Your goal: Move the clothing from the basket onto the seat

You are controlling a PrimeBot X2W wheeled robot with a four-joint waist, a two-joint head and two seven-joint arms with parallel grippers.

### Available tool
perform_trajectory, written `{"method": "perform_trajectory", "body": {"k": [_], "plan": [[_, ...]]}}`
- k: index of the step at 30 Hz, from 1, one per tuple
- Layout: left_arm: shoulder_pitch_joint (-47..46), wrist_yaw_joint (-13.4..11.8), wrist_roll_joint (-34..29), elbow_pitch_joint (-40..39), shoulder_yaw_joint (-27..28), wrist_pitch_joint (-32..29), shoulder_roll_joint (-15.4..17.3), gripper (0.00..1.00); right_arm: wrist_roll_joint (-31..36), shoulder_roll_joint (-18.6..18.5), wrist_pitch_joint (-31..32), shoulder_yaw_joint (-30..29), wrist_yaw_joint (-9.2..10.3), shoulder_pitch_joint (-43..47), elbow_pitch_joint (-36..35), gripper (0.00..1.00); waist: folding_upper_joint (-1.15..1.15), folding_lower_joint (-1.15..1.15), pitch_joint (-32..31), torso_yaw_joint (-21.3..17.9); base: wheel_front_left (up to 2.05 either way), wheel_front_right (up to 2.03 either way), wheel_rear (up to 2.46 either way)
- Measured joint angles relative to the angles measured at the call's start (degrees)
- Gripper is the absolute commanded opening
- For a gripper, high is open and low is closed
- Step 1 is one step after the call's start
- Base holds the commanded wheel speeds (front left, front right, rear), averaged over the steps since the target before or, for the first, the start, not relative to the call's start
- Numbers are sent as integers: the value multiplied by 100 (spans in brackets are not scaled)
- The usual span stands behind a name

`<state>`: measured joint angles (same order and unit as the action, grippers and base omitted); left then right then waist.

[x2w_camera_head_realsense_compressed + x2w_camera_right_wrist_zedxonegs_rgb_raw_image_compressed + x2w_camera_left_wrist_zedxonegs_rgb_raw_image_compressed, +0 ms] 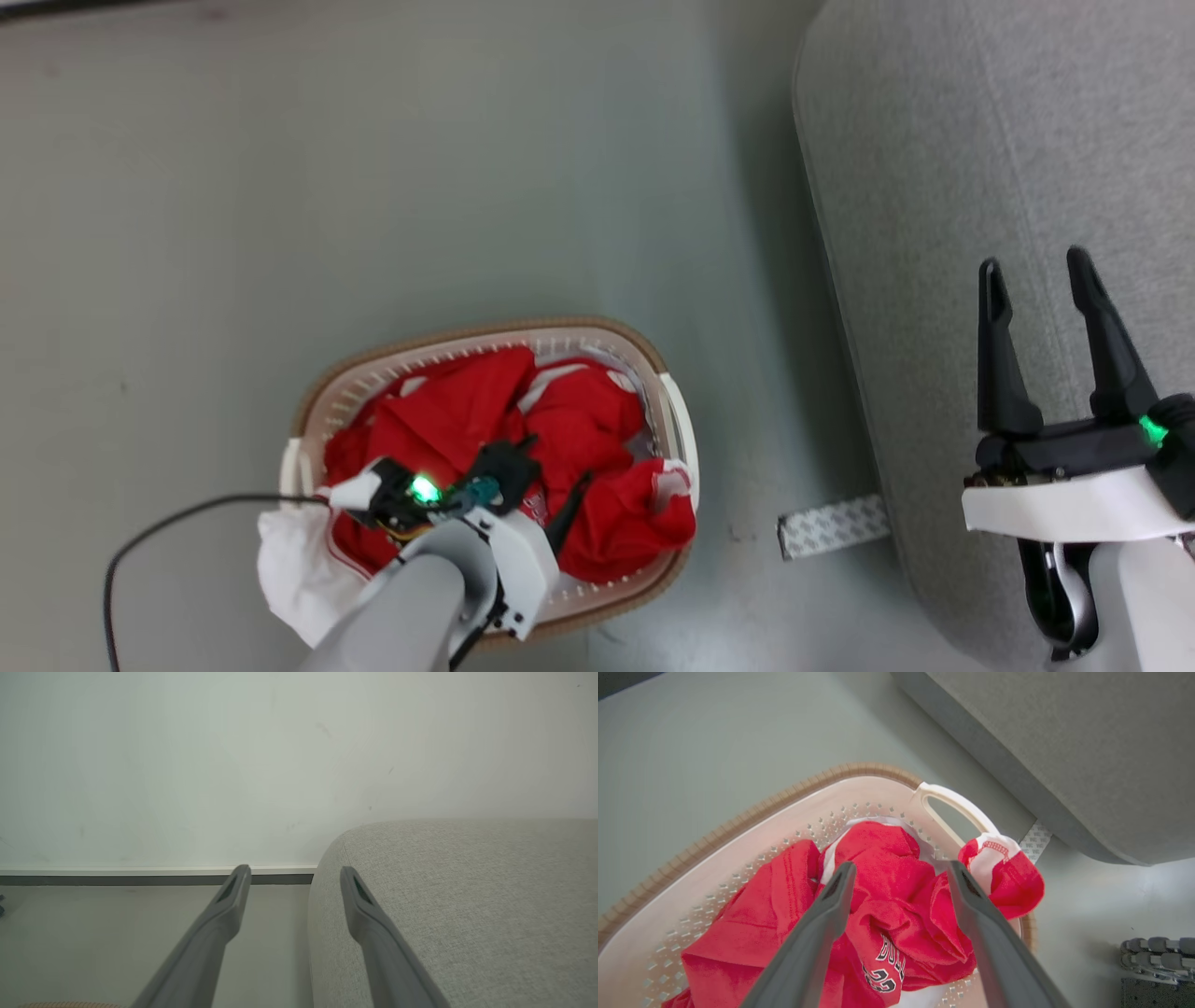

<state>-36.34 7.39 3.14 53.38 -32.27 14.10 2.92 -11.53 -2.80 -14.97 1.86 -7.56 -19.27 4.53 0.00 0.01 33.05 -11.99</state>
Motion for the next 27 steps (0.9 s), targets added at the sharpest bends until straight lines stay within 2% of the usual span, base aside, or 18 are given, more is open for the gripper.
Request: {"method": "perform_trajectory", "body": {"k": [12, 13, 14, 16, 17, 18, 23, 27], "plan": [[-1188, 15, 413, 923, -605, -182, 249, 100, -182, 0, 0, 118, 0, -545, -478, 100, 0, 0, 1361, -246, 0, 0, 0], [-1250, 15, 455, 1007, -619, -183, 260, 85, -182, -1, 1, 125, 0, -553, -492, 100, 0, 0, 1450, -255, 0, 0, 0], [-1293, 15, 501, 1102, -630, -185, 265, 58, -182, 1, 0, 136, 0, -558, -505, 100, 0, 0, 1531, -262, 0, 0, 0], [-1324, 15, 556, 1255, -673, -162, 261, 34, -182, 2, 1, 142, 0, -564, -525, 100, 0, 0, 1648, -270, 0, 0, 0], [-1340, 15, 579, 1325, -709, -154, 253, 7, -182, 1, 1, 138, 0, -564, -534, 100, 0, 0, 1680, -266, 0, 0, 0], [-1349, 15, 610, 1377, -745, -146, 236, 0, -181, 1, 1, 131, 0, -563, -536, 100, 0, 0, 1690, -251, 0, 0, 0], [-1300, 15, 949, 1478, -880, -47, 146, 0, -158, 3, 1, 90, 0, -559, -500, 100, 0, -1, 1524, -175, 0, 0, 0], [-1131, 15, 1327, 1224, -873, 64, 87, 0, -129, 3, 1, 22, 0, -497, -448, 100, 0, -1, 1233, -102, 0, 0, 0]]}}
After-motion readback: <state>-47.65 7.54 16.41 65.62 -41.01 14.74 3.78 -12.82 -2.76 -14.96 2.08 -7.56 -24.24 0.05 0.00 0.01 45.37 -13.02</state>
